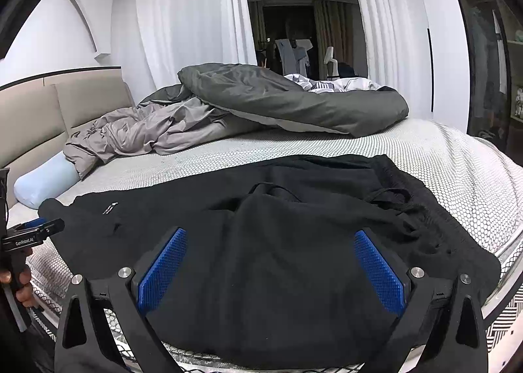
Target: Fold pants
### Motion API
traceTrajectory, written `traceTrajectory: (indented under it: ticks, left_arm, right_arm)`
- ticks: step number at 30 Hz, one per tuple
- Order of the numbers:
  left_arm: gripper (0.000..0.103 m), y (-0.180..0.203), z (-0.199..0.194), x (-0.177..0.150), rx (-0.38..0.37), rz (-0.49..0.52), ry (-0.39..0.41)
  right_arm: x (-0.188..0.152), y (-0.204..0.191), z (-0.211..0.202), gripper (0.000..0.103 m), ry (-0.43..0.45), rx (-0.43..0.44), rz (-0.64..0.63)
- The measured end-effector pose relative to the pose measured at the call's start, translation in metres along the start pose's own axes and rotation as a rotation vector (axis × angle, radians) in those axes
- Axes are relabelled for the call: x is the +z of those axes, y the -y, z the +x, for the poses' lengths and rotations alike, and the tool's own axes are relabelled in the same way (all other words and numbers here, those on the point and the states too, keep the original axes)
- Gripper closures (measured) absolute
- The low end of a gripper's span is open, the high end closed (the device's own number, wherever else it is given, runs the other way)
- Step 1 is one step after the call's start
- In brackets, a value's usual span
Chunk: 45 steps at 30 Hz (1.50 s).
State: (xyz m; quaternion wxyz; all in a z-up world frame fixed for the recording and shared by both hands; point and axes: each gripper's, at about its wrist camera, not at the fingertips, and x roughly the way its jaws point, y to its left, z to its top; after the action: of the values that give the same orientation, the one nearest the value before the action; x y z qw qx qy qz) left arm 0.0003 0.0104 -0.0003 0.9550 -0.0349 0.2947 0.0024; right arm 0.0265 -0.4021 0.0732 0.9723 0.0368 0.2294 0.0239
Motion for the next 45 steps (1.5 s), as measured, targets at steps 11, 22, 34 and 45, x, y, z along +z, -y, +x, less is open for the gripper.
traceTrajectory:
  ticks: [11,22,34,45]
  left_arm:
    - [0.001,-0.045,-0.011,0.005,0.017,-0.096,0.026]
    - [0.002,-0.171,0.000,-0.004,0.081,-0.390,-0.063]
    - [0.093,-0.217,0.055,0.009,0.017,-0.550,-0.154]
    - [0.102,-0.217,-0.051,-0.037,0.139,-0.409,-0.075]
  right_arm:
    - [0.003,0.010,-0.005,0.000,0.031,0.001,0.018]
    - [0.000,0.011,0.007,0.000,-0.085,0.038,0.023]
    - [-0.005,0.013,0.014,0.000,-0.114,0.031,0.017]
    - [-0.013,0.054,0.012,0.000,-0.147,-0.060,0.070]
